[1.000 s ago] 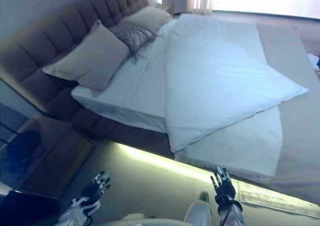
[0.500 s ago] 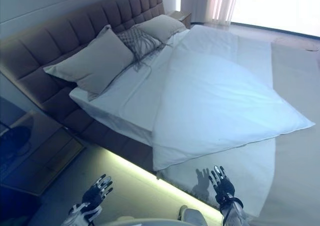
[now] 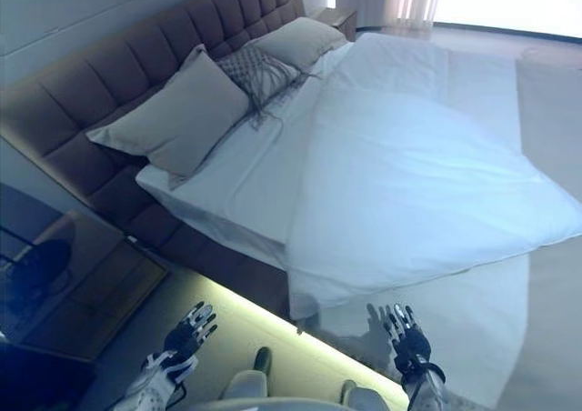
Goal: Make the bed neatly
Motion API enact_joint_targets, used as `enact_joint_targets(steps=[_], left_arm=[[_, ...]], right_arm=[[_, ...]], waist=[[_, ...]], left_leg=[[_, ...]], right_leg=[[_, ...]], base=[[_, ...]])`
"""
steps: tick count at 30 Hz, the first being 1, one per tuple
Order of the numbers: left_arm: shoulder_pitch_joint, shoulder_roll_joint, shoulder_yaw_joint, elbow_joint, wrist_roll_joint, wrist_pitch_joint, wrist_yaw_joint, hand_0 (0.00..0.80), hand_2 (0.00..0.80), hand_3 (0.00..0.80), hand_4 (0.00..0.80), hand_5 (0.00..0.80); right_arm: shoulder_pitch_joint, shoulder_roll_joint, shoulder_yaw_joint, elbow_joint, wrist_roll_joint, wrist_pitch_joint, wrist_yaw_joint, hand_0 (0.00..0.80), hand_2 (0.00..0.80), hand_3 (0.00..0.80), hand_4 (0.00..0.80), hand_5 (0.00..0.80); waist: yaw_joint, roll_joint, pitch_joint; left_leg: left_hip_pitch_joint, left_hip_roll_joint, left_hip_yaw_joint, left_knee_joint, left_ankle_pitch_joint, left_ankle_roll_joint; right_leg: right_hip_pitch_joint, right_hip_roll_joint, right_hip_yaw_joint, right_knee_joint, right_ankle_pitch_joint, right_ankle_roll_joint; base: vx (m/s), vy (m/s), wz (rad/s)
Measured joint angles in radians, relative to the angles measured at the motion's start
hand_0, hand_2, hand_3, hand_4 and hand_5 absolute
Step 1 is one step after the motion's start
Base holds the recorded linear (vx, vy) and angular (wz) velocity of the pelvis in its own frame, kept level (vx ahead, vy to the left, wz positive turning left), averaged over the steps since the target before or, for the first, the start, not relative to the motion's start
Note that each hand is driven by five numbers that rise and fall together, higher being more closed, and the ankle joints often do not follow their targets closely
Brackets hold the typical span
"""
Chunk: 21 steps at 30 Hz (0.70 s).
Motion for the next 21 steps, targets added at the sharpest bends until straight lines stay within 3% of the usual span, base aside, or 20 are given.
enact_joint_targets(steps=[1, 2, 3, 5, 6, 9, 10, 14, 17, 19, 21], left_arm=[[0.000, -0.002, 0.002, -0.001, 0.000, 0.001, 0.001, 0.000, 0.000, 0.000, 0.000, 0.000], [-0.002, -0.002, 0.002, -0.002, 0.000, 0.001, 0.002, 0.000, 0.000, 0.000, 0.000, 0.000], [0.000, 0.006, 0.002, -0.016, 0.000, 0.005, 0.004, 0.000, 0.000, 0.000, 0.000, 0.000], [-0.013, 0.037, 0.001, -0.019, 0.000, 0.012, 0.013, 0.000, 0.000, 0.000, 0.000, 0.000], [-0.020, 0.042, 0.001, -0.018, 0.001, 0.012, 0.019, 0.000, 0.000, 0.000, 0.000, 0.000], [-0.054, 0.042, -0.002, -0.035, 0.006, 0.012, 0.032, 0.000, 0.000, 0.000, 0.000, 0.000], [-0.049, 0.042, -0.001, -0.041, 0.006, 0.013, 0.032, 0.000, 0.000, 0.000, 0.000, 0.000], [-0.052, 0.048, 0.000, -0.045, 0.005, 0.014, 0.032, 0.000, 0.000, 0.000, 0.000, 0.000], [-0.051, 0.044, -0.001, -0.045, 0.006, 0.019, 0.029, 0.000, 0.000, 0.000, 0.000, 0.000], [-0.053, 0.036, -0.001, -0.037, 0.010, 0.019, 0.027, 0.000, 0.000, 0.000, 0.000, 0.000], [-0.043, 0.027, 0.001, -0.014, 0.014, 0.017, 0.026, 0.000, 0.000, 0.000, 0.000, 0.000]], right_arm=[[0.000, 0.001, 0.005, 0.001, 0.000, -0.002, -0.004, 0.000, 0.000, 0.000, 0.000, 0.000], [0.000, 0.002, 0.014, -0.002, 0.000, -0.003, -0.010, 0.000, 0.000, 0.000, 0.000, 0.000], [-0.001, 0.009, 0.025, -0.003, 0.000, -0.004, -0.018, 0.000, 0.000, 0.000, 0.000, 0.000], [-0.003, 0.045, 0.044, -0.002, -0.001, -0.006, -0.041, 0.000, 0.000, 0.000, 0.000, 0.000], [-0.010, 0.056, 0.048, 0.000, 0.000, -0.009, -0.052, 0.000, 0.000, 0.000, 0.000, 0.000], [-0.022, 0.067, 0.047, -0.014, 0.008, -0.009, -0.087, 0.000, 0.000, 0.000, 0.000, 0.000], [-0.022, 0.067, 0.047, -0.019, 0.008, -0.009, -0.091, 0.000, 0.000, 0.000, 0.000, 0.000], [-0.012, 0.075, 0.027, -0.014, 0.014, -0.009, -0.096, 0.000, 0.000, 0.000, 0.000, 0.000], [-0.023, 0.074, -0.020, 0.051, 0.088, -0.019, -0.097, 0.000, 0.000, 0.000, 0.000, 0.000], [-0.031, 0.070, -0.052, 0.085, 0.121, -0.029, -0.098, 0.000, 0.000, 0.000, 0.000, 0.000], [-0.045, 0.057, -0.071, 0.080, 0.130, -0.038, -0.109, 0.000, 0.000, 0.000, 0.000, 0.000]], waist=[[0.006, 0.010, -0.002], [0.019, 0.003, -0.001], [0.028, -0.002, 0.005], [0.021, -0.051, 0.007], [0.021, -0.055, 0.008], [0.022, -0.062, 0.008], [0.022, -0.058, 0.005], [0.024, -0.061, -0.006], [0.053, -0.078, -0.036], [0.058, -0.077, -0.053], [0.059, -0.047, -0.065]], left_leg=[[0.003, -0.019, 0.008, 0.012, 0.028, -0.017], [0.011, -0.042, 0.010, 0.022, 0.029, -0.014], [0.027, -0.057, 0.043, 0.034, 0.052, 0.012], [0.068, -0.114, 0.087, 0.035, 0.038, 0.047], [0.068, -0.128, 0.097, 0.052, 0.031, 0.052], [0.057, -0.154, 0.083, 0.130, -0.034, 0.059], [0.055, -0.158, 0.080, 0.139, -0.050, 0.063], [0.030, -0.171, 0.079, 0.158, -0.064, 0.074], [-0.006, -0.212, 0.059, 0.190, -0.088, 0.093], [-0.013, -0.236, 0.050, 0.196, -0.100, 0.112], [-0.012, -0.232, 0.051, 0.203, -0.103, 0.133]], right_leg=[[0.000, -0.015, 0.024, 0.005, -0.007, 0.017], [0.005, -0.037, 0.036, 0.015, -0.008, 0.031], [0.004, -0.067, 0.032, 0.060, -0.028, 0.035], [0.021, -0.151, 0.026, 0.086, -0.065, 0.066], [0.029, -0.174, 0.013, 0.089, -0.074, 0.079], [0.036, -0.204, 0.012, 0.069, -0.070, 0.138], [0.034, -0.210, 0.011, 0.068, -0.069, 0.143], [0.034, -0.222, 0.005, 0.049, -0.066, 0.146], [0.033, -0.245, -0.020, 0.040, -0.067, 0.143], [0.008, -0.264, -0.052, 0.107, -0.046, 0.153], [-0.092, -0.286, -0.053, 0.295, -0.011, 0.099]], base=[[0.356, 0.202, -0.64], [0.388, 0.257, -0.81], [0.414, 0.295, -0.77], [0.339, 0.229, -0.54], [0.260, 0.155, -0.35], [0.263, 0.187, -0.36], [0.219, 0.165, -0.29], [0.193, 0.176, 0.00], [0.178, 0.263, 0.21], [0.190, 0.347, 0.24], [0.228, 0.234, 0.05]])
